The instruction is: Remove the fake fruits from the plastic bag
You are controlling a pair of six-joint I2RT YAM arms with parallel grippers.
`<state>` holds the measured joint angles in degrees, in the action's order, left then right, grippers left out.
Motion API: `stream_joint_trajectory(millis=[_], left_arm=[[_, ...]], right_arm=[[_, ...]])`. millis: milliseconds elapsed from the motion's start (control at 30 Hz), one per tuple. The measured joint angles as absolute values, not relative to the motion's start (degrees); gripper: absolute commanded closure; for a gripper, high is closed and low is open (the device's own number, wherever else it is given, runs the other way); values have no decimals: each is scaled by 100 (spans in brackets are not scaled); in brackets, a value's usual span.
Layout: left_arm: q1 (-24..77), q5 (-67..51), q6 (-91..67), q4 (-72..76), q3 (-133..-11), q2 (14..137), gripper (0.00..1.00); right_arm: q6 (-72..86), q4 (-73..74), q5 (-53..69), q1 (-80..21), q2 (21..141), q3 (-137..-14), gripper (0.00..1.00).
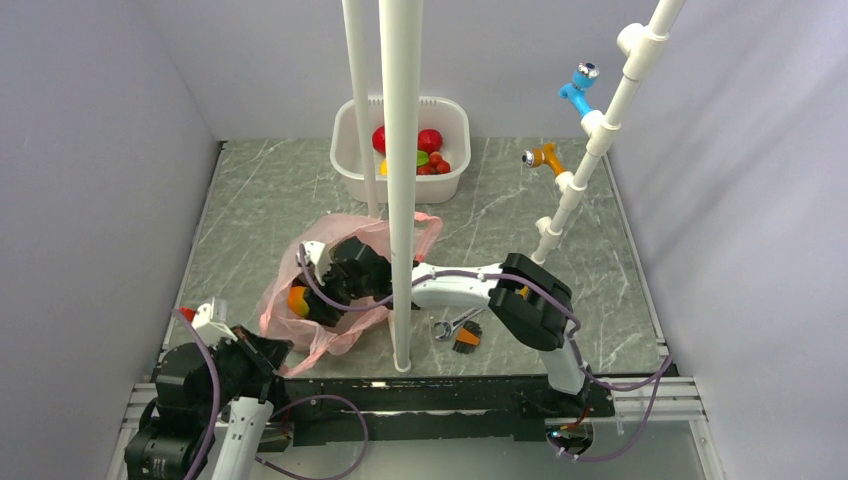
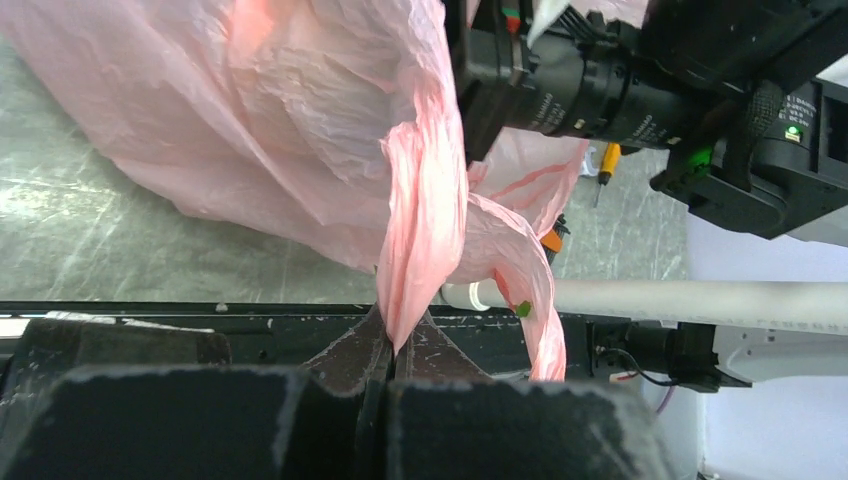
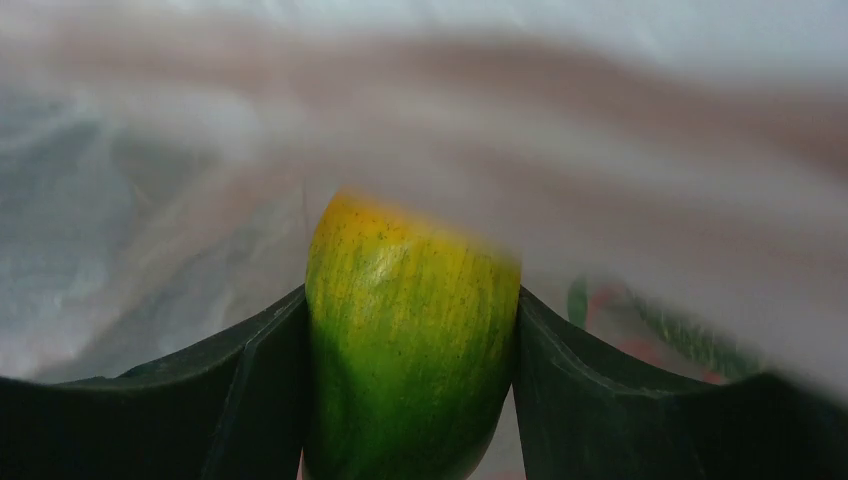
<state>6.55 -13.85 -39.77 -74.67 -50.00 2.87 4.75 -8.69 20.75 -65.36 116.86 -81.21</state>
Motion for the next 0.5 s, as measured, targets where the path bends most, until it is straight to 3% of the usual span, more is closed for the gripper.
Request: stream_joint_trajectory(millis=[500], left_arm=[[655, -764, -3889, -7789, -4838, 56, 100]], right_arm=[[469, -698, 1929, -6020, 10322, -6696, 97]])
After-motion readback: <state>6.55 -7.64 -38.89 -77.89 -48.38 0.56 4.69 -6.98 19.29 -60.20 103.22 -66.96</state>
